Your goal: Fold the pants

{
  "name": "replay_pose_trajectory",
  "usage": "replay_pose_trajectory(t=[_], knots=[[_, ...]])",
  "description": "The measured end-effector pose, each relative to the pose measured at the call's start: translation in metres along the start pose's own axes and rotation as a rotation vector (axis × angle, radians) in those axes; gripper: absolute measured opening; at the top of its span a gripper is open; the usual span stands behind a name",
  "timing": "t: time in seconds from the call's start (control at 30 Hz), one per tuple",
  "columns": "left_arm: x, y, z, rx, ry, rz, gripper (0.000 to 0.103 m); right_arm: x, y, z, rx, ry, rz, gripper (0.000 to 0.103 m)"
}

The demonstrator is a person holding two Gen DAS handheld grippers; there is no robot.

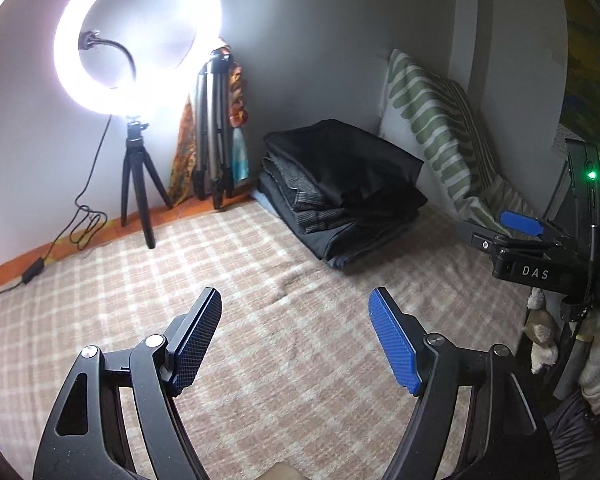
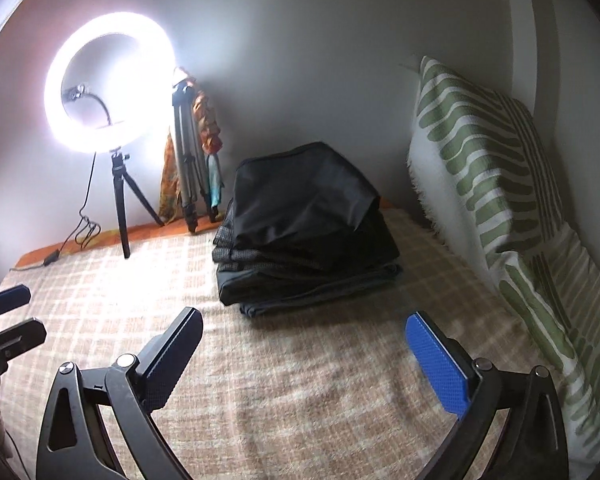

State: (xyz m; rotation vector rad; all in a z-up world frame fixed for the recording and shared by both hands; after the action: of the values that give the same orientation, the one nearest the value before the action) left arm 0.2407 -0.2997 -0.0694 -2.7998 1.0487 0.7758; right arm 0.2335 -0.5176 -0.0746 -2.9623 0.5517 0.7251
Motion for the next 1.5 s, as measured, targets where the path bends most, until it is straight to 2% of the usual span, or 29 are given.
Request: replay_pose_trajectory(t=[0.1, 0.37, 0.43, 0.77, 1.5], knots=[[0.001, -0.001, 0.005, -0.013, -0.002, 0.007, 0.076, 0.003, 0.0, 0.005, -0.005, 0.0, 0.016, 0.103], [0.001, -0.001, 0.012, 0.028, -0.008, -0.02, 0.076, 0.007, 0.0, 0.001, 0.005, 0.021, 0.015, 0.103], [-0.001, -0.004, 0.012, 0.033, -0.008, -0.036, 0.083, 0.005, 0.0, 0.0, -0.004, 0.033, 0.018, 0.103], [-0.01, -0.013, 0.011, -0.006, 0.011, -0.049, 0.086, 0.004, 0.004, 0.0, -0.003, 0.039, 0.021, 0.103], [-0.019, -0.016, 0.006, 0.004, 0.035, -0.078, 0.087, 0.004, 0.001, 0.0, -0.007, 0.047, 0.027, 0.103]])
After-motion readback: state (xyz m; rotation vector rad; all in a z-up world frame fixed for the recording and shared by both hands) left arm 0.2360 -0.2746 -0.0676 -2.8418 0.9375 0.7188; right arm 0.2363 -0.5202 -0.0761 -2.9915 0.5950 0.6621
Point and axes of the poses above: each gripper's, at about its wrist camera, not at the fingertips, and x roughly the way its jaws point, y to its right, z to its underside, the point moved 9 cm from there along x, roughly the way its jaws point, and after that the axes turned 6 degrees about y, right-handed, at the moved point
